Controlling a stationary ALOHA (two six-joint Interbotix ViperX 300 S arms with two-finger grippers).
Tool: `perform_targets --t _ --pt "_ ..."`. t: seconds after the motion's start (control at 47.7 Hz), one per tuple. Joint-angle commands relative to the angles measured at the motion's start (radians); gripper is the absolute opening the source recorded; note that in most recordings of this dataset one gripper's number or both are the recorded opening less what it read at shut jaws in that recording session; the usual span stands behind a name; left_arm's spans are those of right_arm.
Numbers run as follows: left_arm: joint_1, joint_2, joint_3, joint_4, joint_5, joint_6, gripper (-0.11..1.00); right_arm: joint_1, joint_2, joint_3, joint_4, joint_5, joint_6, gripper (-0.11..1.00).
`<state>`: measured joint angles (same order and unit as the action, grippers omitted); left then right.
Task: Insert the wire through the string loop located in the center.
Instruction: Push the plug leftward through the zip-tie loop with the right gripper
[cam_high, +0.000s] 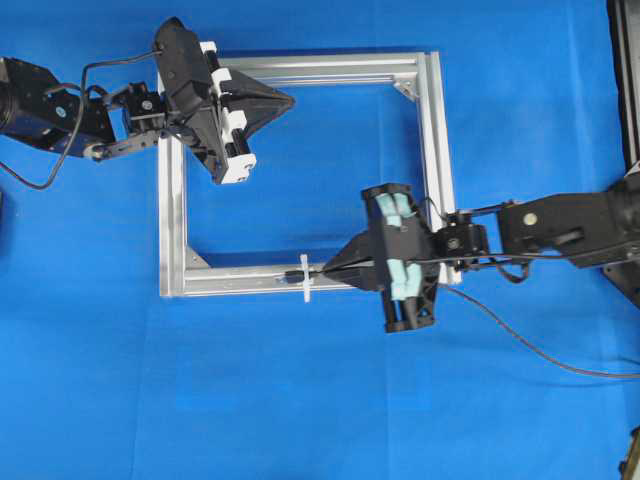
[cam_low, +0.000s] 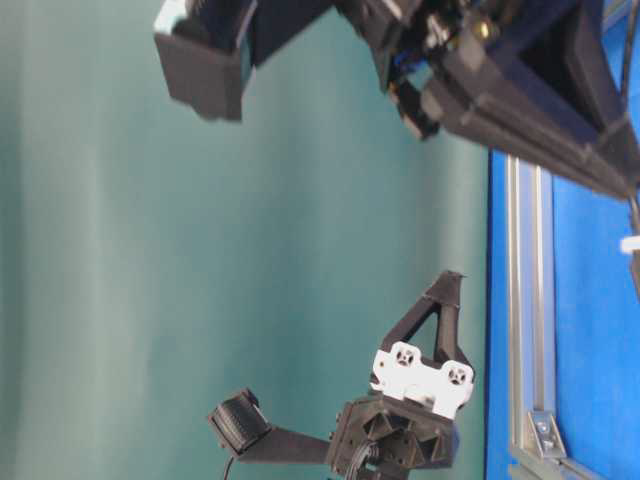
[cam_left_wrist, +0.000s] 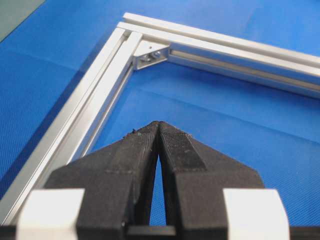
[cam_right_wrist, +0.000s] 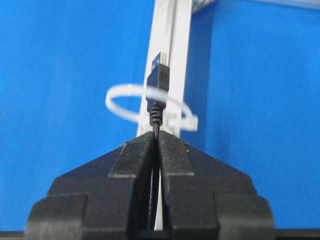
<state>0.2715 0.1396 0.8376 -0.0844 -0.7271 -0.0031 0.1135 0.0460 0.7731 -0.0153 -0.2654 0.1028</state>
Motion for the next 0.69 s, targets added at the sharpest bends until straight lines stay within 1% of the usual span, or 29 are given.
perform_targets --t 0.0,0.21,0.671 --pt "-0.003 -0.029 -0.006 0.003 -0.005 0.002 0.0 0.0 0.006 -0.041 -0.002 -0.011 0.0 -0.03" --pt "-0.003 -0.029 -0.006 0.003 -0.003 0.002 0.0 0.002 0.04 -0.072 0.0 -0.011 0.0 -0.03" --pt "-0.006 -0.029 -0.008 0.003 -0.003 -0.002 0.0 0.005 0.04 -0.071 -0.002 -0.011 0.0 -0.03"
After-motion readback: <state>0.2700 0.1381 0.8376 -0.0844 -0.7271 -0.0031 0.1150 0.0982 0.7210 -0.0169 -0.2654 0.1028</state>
